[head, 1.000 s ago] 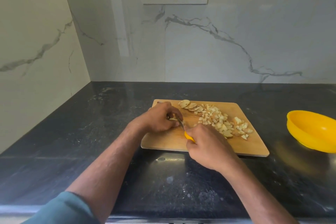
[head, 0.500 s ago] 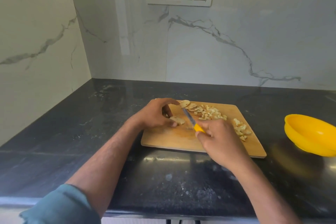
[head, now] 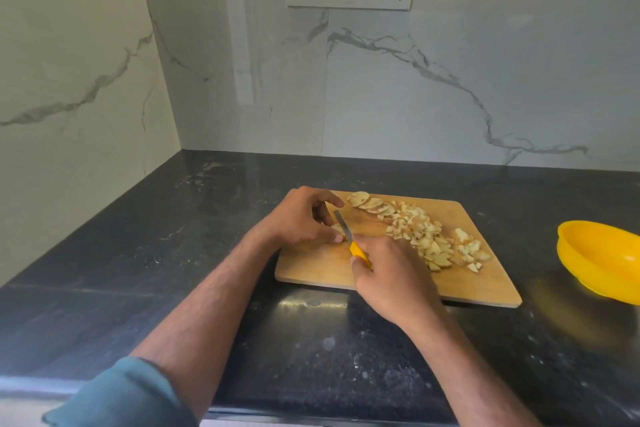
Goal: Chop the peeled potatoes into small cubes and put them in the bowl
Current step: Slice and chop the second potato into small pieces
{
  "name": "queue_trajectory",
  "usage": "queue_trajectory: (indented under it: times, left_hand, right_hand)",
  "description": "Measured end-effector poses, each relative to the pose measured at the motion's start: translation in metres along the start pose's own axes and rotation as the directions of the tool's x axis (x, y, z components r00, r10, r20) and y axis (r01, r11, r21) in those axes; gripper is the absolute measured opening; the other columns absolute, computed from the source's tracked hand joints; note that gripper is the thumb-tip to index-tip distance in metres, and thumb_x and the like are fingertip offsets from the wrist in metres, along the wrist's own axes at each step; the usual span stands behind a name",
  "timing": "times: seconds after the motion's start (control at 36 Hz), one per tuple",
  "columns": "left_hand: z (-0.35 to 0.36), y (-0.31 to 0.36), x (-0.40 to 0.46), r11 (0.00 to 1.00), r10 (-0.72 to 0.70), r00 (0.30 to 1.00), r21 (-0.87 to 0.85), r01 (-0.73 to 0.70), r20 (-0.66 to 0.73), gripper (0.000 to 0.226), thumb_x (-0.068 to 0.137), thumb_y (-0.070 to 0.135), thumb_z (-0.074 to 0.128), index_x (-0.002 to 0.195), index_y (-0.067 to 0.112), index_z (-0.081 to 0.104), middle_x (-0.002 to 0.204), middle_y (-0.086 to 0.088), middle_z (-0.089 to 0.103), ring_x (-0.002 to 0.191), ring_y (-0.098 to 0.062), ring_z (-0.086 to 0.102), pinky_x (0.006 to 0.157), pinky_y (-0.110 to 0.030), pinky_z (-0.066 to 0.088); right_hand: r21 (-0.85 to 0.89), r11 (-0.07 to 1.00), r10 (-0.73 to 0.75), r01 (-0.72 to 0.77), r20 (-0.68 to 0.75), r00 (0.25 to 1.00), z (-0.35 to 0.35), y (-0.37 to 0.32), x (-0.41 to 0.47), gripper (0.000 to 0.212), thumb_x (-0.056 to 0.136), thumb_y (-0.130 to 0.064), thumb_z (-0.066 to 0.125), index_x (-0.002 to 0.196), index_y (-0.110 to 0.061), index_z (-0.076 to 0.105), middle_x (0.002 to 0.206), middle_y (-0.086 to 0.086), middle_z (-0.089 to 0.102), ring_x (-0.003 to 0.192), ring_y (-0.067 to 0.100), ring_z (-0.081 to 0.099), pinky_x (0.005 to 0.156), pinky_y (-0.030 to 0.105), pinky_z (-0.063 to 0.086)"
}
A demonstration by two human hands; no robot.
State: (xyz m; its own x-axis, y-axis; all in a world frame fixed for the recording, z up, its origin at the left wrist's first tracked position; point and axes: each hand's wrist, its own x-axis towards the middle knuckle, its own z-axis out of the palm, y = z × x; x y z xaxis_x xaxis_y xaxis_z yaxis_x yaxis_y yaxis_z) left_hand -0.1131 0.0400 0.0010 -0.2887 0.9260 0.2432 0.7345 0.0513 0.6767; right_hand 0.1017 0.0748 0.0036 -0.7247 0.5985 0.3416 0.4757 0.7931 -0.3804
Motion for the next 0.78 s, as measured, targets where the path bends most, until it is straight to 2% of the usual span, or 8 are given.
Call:
queue_trajectory:
  times: [0.11,0.22,0.25,0.33,0.44,0.58,0.72,0.78]
  left_hand:
    - [0.000,0.000,0.000,1.000,-0.002,1.000,-0.006,0.002,0.004,0.061,0.070,0.023,0.094,0.125,0.021,0.069,0.083,0.005,0.073,0.078,-0.009,0.069,0.075,-0.017,0.052]
    - [0.000,-0.001,0.000,1.000,-0.007,1.000,-0.030,0.008,0.007,0.065,0.070,0.018,0.094,0.129,0.019,0.067,0.081,0.005,0.073,0.079,-0.010,0.070,0.077,-0.017,0.051]
    - [0.000,0.000,0.000,1.000,-0.007,1.000,-0.027,0.007,0.006,0.066,0.069,0.018,0.095,0.129,0.019,0.067,0.081,0.004,0.073,0.079,-0.010,0.070,0.078,-0.018,0.051]
    - [0.001,0.001,0.001,1.000,-0.010,1.000,-0.020,0.010,0.002,0.066,0.069,0.018,0.095,0.129,0.018,0.068,0.081,0.002,0.074,0.079,-0.013,0.070,0.080,-0.023,0.055]
    - [0.000,0.000,0.000,1.000,-0.011,1.000,-0.008,0.011,0.002,0.062,0.071,0.018,0.093,0.128,0.018,0.069,0.081,0.004,0.075,0.080,-0.010,0.071,0.084,-0.025,0.056]
    - [0.001,0.002,0.000,0.999,0.006,0.998,0.042,-0.009,0.067,0.038,0.078,0.020,0.088,0.115,0.025,0.077,0.086,0.010,0.072,0.082,-0.004,0.065,0.076,-0.013,0.047]
    - [0.003,0.004,0.001,0.994,0.031,0.995,0.102,-0.040,0.093,0.020,0.083,0.018,0.083,0.102,0.025,0.082,0.090,0.006,0.065,0.084,-0.010,0.058,0.076,-0.024,0.049]
    - [0.004,0.004,0.001,0.993,0.033,0.995,0.113,-0.043,0.091,0.020,0.083,0.017,0.083,0.102,0.023,0.081,0.094,0.000,0.067,0.087,-0.014,0.059,0.079,-0.029,0.051]
  right_hand:
    - [0.012,1.000,0.007,-0.007,0.015,1.000,0.001,0.001,0.001,0.025,0.095,-0.027,0.054,0.113,-0.020,0.070,0.057,-0.015,0.038,0.047,0.002,0.039,0.041,0.017,0.017]
    - [0.029,1.000,-0.013,0.011,0.051,0.999,-0.002,0.000,0.001,0.042,0.097,-0.026,0.052,0.138,-0.024,0.059,0.075,-0.009,0.063,0.050,-0.001,0.040,0.043,0.017,0.021]
    - [0.036,0.999,-0.013,0.010,0.063,0.998,-0.003,0.000,0.002,0.044,0.097,-0.026,0.052,0.141,-0.024,0.056,0.074,-0.011,0.062,0.049,-0.001,0.039,0.043,0.017,0.022]
    - [0.034,0.999,0.002,-0.006,0.096,0.995,-0.003,0.001,0.007,0.043,0.098,-0.027,0.052,0.141,-0.024,0.056,0.061,-0.015,0.041,0.049,0.001,0.039,0.042,0.019,0.022]
    - [-0.018,1.000,0.010,-0.008,0.121,0.993,0.000,-0.003,0.012,0.037,0.098,-0.029,0.052,0.134,-0.021,0.061,0.070,-0.012,0.052,0.056,0.007,0.049,0.047,0.026,0.030]
    - [-0.029,1.000,0.001,0.002,0.119,0.993,-0.003,-0.005,0.009,0.036,0.099,-0.026,0.050,0.133,-0.021,0.062,0.070,-0.012,0.052,0.058,0.009,0.052,0.047,0.027,0.029]
    - [-0.028,0.999,-0.028,0.033,0.141,0.990,-0.013,-0.002,-0.007,0.043,0.097,-0.020,0.050,0.139,-0.022,0.057,0.062,-0.013,0.039,0.052,0.003,0.040,0.042,0.020,0.023]
    - [-0.015,0.999,-0.039,0.042,0.165,0.986,-0.018,0.000,-0.013,0.045,0.098,-0.019,0.050,0.142,-0.021,0.055,0.061,-0.015,0.031,0.048,0.002,0.035,0.038,0.020,0.028]
